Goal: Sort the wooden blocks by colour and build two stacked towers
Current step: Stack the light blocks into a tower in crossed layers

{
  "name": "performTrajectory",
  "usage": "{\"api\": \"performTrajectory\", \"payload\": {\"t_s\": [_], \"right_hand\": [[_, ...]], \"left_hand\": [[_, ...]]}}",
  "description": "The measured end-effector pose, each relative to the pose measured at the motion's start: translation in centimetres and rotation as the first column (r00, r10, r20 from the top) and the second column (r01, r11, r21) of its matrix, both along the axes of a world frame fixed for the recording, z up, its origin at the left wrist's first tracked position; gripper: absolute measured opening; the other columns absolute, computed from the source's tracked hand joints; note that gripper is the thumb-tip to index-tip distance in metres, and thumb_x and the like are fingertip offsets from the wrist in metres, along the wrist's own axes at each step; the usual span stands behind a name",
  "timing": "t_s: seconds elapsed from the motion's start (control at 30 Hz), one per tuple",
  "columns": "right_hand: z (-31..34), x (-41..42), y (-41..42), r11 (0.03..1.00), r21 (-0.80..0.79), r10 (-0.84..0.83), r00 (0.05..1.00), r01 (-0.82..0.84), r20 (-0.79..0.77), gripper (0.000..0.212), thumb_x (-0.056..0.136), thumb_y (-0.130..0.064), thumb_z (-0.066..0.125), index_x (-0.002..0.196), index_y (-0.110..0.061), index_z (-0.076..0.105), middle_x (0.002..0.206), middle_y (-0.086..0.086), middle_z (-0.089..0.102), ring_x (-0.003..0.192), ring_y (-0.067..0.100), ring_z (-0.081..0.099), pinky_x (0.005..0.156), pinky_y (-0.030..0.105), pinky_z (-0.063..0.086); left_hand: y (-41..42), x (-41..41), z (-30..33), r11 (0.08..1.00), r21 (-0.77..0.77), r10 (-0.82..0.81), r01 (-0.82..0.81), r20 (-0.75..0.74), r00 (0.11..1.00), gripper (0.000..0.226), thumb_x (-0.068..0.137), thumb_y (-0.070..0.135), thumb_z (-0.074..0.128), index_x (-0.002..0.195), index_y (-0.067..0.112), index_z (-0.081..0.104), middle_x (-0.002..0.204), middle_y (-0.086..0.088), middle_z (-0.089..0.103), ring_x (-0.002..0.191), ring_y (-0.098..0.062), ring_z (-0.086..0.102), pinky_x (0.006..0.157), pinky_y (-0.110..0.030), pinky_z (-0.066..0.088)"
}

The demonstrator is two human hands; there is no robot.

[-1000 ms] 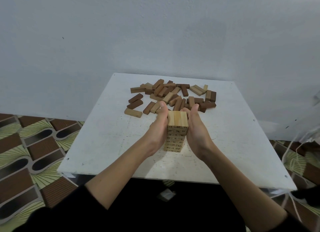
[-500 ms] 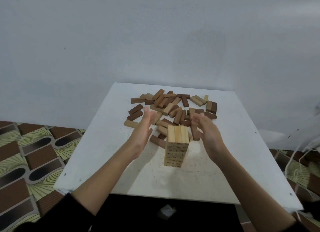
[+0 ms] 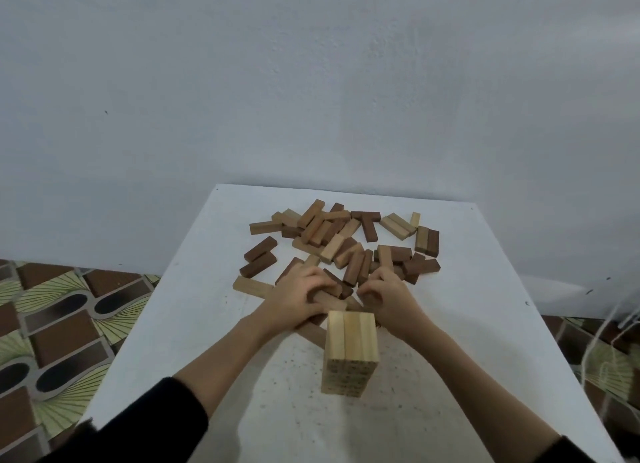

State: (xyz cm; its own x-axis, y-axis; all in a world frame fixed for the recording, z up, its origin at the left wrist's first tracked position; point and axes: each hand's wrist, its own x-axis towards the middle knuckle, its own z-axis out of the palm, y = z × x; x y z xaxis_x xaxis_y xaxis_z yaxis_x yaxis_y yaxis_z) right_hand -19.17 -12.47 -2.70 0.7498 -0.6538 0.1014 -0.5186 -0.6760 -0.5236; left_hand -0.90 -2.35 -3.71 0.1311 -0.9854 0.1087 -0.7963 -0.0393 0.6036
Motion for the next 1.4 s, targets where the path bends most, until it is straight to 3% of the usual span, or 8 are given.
{"api": "performTrajectory", "payload": {"t_s": [0.13,0.3,0.43,0.73,0.93,1.0,1.13,1.4], "right_hand": [[0.0,-0.2,-1.6,0.996,-0.057,-0.067,0.997,0.064,-0.039,0.015,0.091,-0.014,0.056,0.096,-0.012,0.070,0.096,-0.006,0.048,0.093,0.009,0.039,0.067,0.014,0.029],[1.1,-0.5,-4.2,0.965,-0.091,-0.237,0.968,0.245,0.087,0.016,0.090,-0.006,0.055,0.088,-0.006,0.071,0.093,0.001,0.052,0.096,0.016,0.042,0.073,0.021,0.027],[1.3,-0.2,-6.6,0.975,-0.090,-0.197,0.977,0.204,0.082,0.014,0.089,-0.015,0.060,0.092,-0.009,0.072,0.097,0.003,0.052,0.095,0.017,0.042,0.075,0.027,0.033],[0.9,-0.8,-10.9,0.951,-0.034,-0.305,0.951,0.306,0.052,0.022,0.087,0.005,0.049,0.086,0.001,0.070,0.095,0.014,0.065,0.091,0.026,0.058,0.074,0.019,0.034],[1.6,-0.6,-12.9,0.932,0.038,-0.363,0.926,0.361,0.101,0.028,0.088,0.006,0.043,0.093,-0.001,0.070,0.102,0.012,0.063,0.097,0.024,0.055,0.077,0.019,0.034],[1.5,-0.3,-14.5,0.928,-0.023,-0.370,0.928,0.372,0.045,0.035,0.087,0.009,0.040,0.109,-0.002,0.065,0.117,0.015,0.055,0.111,0.028,0.045,0.084,0.027,0.036],[1.5,0.4,-17.1,0.962,-0.086,-0.273,0.896,0.259,-0.350,0.061,0.083,0.010,0.045,0.139,-0.016,0.041,0.149,0.009,0.027,0.131,0.031,0.027,0.102,0.038,0.035],[0.5,1.4,-18.7,0.968,-0.099,-0.252,0.917,0.232,-0.311,0.029,0.085,0.010,0.042,0.106,0.000,0.059,0.117,0.014,0.043,0.092,0.020,0.038,0.075,0.027,0.038]], "left_hand": [[-1.1,1.1,0.2,0.999,-0.037,0.016,-0.014,0.079,0.997,0.040,0.077,0.031,0.077,0.115,0.024,0.067,0.108,0.016,0.053,0.101,-0.006,0.038,0.081,-0.020,0.028],[-2.8,1.6,1.3,0.997,-0.079,-0.007,-0.002,-0.116,0.993,0.024,0.085,0.031,0.069,0.106,0.020,0.070,0.109,0.008,0.059,0.106,-0.003,0.045,0.089,-0.013,0.033],[-6.0,0.3,2.3,0.995,-0.086,-0.047,0.046,-0.009,0.999,0.023,0.089,0.020,0.064,0.111,0.016,0.068,0.110,0.008,0.059,0.108,-0.004,0.044,0.095,-0.021,0.035],[-10.2,-1.0,2.1,0.985,0.044,-0.174,0.169,0.224,0.959,0.033,0.093,0.018,0.058,0.125,0.011,0.061,0.127,0.001,0.052,0.120,-0.013,0.037,0.100,-0.025,0.033],[-11.3,-0.6,2.1,0.987,0.016,-0.158,0.159,0.222,0.962,0.029,0.094,0.016,0.055,0.121,0.011,0.064,0.124,0.001,0.056,0.116,-0.013,0.040,0.095,-0.024,0.035],[-11.7,-0.6,2.2,0.987,0.010,-0.157,0.159,0.231,0.960,0.028,0.094,0.015,0.055,0.120,0.011,0.064,0.123,0.000,0.057,0.115,-0.014,0.041,0.095,-0.026,0.036],[-12.7,-1.4,2.5,0.980,0.013,-0.194,0.198,0.280,0.940,0.030,0.093,0.022,0.058,0.121,0.013,0.064,0.124,0.001,0.057,0.116,-0.013,0.041,0.093,-0.026,0.036],[-15.9,-2.8,2.9,0.970,0.119,-0.242,0.212,0.394,0.887,0.034,0.085,0.036,0.067,0.110,0.013,0.064,0.110,-0.001,0.061,0.105,-0.018,0.045,0.088,-0.034,0.040]]}}
